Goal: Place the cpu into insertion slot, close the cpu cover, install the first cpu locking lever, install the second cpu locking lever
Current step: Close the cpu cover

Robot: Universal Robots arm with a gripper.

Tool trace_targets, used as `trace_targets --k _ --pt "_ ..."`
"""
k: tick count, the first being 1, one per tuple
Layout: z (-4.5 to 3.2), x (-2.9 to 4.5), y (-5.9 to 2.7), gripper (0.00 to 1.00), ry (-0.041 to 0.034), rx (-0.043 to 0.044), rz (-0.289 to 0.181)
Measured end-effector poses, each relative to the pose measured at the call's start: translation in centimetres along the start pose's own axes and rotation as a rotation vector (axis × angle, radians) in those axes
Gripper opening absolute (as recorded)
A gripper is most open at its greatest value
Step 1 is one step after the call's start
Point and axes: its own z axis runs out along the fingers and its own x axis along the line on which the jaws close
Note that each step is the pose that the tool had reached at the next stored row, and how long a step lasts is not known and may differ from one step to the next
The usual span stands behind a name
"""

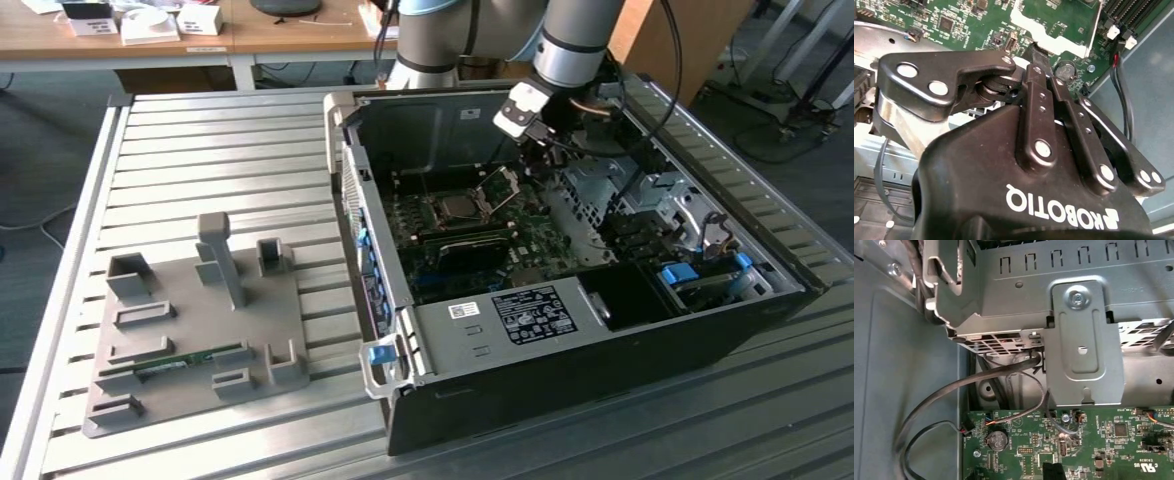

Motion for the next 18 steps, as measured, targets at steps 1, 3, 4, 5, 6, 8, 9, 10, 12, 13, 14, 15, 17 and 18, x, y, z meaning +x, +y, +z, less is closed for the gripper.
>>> trace_targets --k 1,3,4,5,6,8,9,10,12,13,14,15,17,18 --pt "0.02 0.14 -0.01 0.11 0.0002 0.0 0.0" --pt "0.06 0.32 -0.02 0.11 0.0003 0.0 0.0" --pt "0.08 0.36 -0.04 0.11 0.0004 0.0 0.0" --pt "0.09 0.37 -0.09 0.11 0.0005 0.0 0.0" --pt "0.1 0.37 -0.18 0.11 0.0006 -0.0001 0.0" --pt "0.11 0.35 -0.46 0.11 0.0003 0.0 0.0" --pt "0.1 0.34 -0.62 0.11 0.0001 0.0001 0.0" --pt "0.1 0.33 -0.78 0.11 0.0002 0.0 0.0" --pt "0.1 0.31 -1.17 0.11 0.0002 0.0 0.0" --pt "0.09 0.29 -1.38 0.11 0.0003 0.0001 0.0" --pt "0.09 0.28 -1.6 0.11 0.0003 0.0 0.0" --pt "0.08 0.26 -1.84 0.11 0.0003 0.0 0.0" --pt "0.06 0.22 -2.45 0.11 0.0004 0.0 0.0" --pt "0.05 0.2 -2.76 0.11 0.0003 0.0 0.0"
